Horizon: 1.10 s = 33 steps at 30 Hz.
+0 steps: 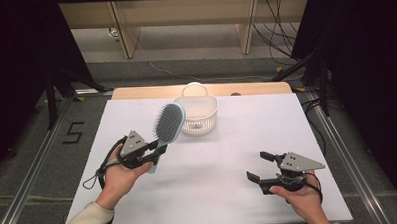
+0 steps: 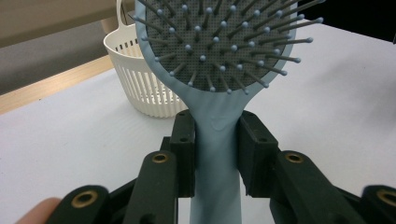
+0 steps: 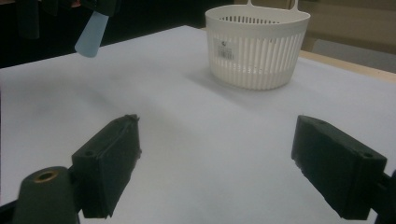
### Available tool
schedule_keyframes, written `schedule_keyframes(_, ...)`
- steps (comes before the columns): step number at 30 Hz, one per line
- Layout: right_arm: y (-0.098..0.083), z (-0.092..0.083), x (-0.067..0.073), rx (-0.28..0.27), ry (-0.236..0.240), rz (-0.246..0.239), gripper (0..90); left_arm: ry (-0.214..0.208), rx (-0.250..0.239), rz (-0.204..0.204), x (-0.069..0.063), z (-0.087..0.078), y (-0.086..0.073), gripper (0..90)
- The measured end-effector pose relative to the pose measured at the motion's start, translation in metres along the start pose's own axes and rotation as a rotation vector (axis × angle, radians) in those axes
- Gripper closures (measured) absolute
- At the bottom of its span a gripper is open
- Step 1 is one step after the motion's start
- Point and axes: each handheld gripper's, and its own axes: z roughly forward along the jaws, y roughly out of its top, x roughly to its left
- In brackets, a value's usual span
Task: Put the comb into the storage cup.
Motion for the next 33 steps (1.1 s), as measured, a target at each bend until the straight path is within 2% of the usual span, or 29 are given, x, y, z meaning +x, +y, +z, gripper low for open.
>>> schedule_keyframes(33, 0.0, 0.0, 0.0, 0.001, -0.002, 0.002, 16.3, 0.007, -0.019, -0.004, 0.004, 0.005, 0.011, 69.8)
